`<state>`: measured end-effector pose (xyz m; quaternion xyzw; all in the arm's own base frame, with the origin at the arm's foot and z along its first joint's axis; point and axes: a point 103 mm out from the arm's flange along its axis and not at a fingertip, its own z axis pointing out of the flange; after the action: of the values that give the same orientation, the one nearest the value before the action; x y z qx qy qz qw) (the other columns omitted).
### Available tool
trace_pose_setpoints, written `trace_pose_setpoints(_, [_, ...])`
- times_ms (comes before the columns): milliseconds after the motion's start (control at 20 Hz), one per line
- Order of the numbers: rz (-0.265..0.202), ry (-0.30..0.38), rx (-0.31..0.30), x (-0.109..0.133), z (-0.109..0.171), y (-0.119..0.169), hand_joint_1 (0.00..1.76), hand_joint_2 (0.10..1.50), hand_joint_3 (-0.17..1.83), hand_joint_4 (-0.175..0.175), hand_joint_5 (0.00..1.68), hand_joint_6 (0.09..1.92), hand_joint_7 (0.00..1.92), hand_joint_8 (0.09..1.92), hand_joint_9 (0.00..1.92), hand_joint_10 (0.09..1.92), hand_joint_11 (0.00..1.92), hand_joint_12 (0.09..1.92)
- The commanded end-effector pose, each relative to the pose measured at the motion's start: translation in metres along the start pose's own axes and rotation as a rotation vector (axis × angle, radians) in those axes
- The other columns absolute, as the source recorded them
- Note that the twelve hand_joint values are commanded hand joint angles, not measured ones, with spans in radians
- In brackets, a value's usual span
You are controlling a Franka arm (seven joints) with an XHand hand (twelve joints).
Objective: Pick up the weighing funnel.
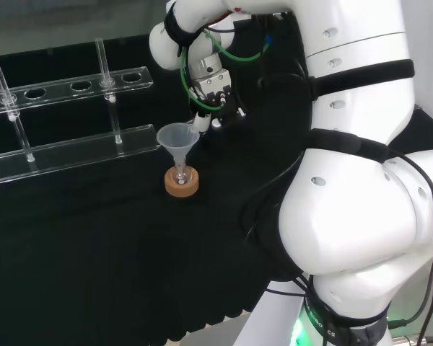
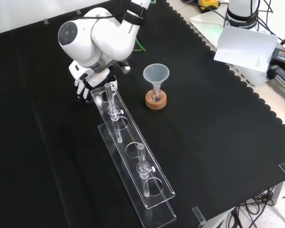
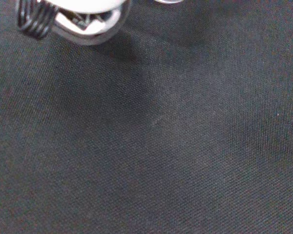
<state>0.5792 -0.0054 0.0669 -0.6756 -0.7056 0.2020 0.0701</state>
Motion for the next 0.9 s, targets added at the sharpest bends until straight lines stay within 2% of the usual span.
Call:
trace_pose_setpoints(50, [0.009, -0.02, -0.001, 0.001, 0.0, 0.001, 1.01, 0.7, 0.52, 0.118, 0.99, 0.68, 0.49, 0.67, 0.75, 0.52, 0.57, 1.24])
trace_pose_setpoints(150, [0.02, -0.03, -0.003, 0.002, -0.001, 0.002, 1.07, 0.8, 0.39, 0.16, 1.16, 0.65, 0.54, 0.68, 0.81, 0.5, 0.63, 1.2])
trace_pose_setpoints(300, [0.034, -0.021, -0.015, 0.0, -0.003, 0.0, 1.12, 0.74, 0.48, 0.174, 1.29, 0.56, 0.64, 0.65, 0.92, 0.44, 0.76, 1.1])
trace_pose_setpoints(450, [0.038, -0.003, -0.04, -0.005, -0.012, -0.005, 1.13, 0.68, 0.58, 0.175, 1.31, 0.56, 0.69, 0.64, 1.01, 0.37, 0.84, 1.04])
trace_pose_setpoints(550, [0.048, 0.023, -0.053, -0.009, -0.021, -0.011, 1.13, 0.67, 0.6, 0.175, 1.32, 0.57, 0.71, 0.64, 1.04, 0.36, 0.87, 1.03])
trace_pose_setpoints(900, [0.05, 0.036, -0.103, -0.022, -0.055, -0.037, 1.14, 0.66, 0.61, 0.175, 1.32, 0.57, 0.71, 0.64, 1.07, 0.33, 0.91, 1.0])
